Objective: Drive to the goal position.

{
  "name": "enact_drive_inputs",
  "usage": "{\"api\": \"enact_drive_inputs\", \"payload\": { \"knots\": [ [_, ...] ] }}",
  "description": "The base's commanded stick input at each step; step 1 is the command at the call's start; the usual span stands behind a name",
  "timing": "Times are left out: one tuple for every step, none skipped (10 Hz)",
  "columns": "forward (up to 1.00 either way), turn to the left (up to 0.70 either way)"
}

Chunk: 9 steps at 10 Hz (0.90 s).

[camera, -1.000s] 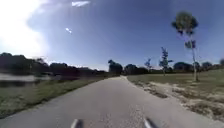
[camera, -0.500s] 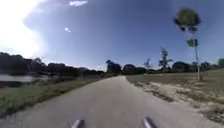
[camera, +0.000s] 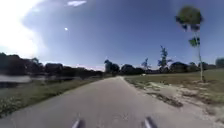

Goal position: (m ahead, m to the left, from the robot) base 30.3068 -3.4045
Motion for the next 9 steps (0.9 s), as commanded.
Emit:
{"api": "enact_drive_inputs", "payload": {
  "knots": [
    [0.7,0.0],
    [0.7,0.0],
    [0.7,0.0],
    [0.7,0.09],
    [0.7,0.35],
    [0.7,0.35],
    [0.7,0.35],
    [0.7,0.28],
    [0.7,0.05]
  ]
}}
